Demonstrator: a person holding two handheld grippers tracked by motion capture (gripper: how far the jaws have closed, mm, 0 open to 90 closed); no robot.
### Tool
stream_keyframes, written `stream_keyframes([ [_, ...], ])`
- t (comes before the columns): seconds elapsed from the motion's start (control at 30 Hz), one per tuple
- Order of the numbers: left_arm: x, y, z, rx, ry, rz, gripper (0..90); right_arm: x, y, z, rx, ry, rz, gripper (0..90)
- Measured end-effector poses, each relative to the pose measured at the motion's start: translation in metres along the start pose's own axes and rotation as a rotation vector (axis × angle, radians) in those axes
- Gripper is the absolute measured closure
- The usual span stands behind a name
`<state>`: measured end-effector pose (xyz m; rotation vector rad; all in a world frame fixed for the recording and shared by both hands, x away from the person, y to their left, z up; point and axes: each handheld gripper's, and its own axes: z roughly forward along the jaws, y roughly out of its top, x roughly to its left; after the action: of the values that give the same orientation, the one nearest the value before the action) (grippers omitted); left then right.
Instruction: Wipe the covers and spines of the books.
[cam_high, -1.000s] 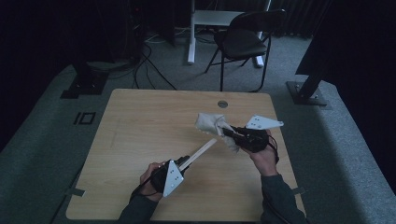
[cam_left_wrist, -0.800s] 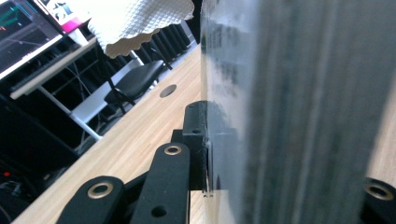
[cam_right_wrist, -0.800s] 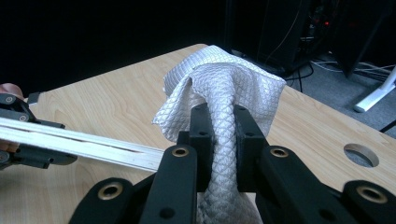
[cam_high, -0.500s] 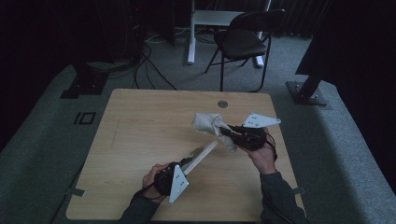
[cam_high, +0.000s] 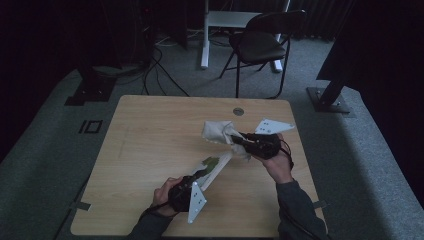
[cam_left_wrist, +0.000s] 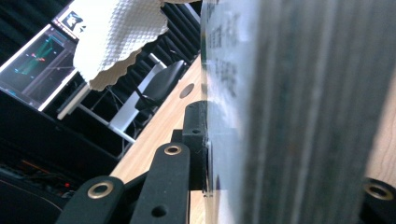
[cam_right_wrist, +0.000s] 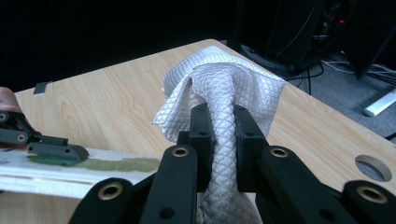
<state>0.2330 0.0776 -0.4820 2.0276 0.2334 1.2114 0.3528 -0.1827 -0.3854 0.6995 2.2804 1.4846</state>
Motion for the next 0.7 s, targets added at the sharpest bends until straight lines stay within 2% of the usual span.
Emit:
stream_keyframes([
  [0.47,-0.007,-0.001,0.002,0.023,0.055,0.083,78.2,0.005,0.016,0.012,-0.002,0.02,-0.03,81.5],
  [0.7,-0.012,-0.001,0.003,0.033,0.084,0.141,78.2,0.004,0.02,0.026,0.031,0.028,-0.036,81.6],
])
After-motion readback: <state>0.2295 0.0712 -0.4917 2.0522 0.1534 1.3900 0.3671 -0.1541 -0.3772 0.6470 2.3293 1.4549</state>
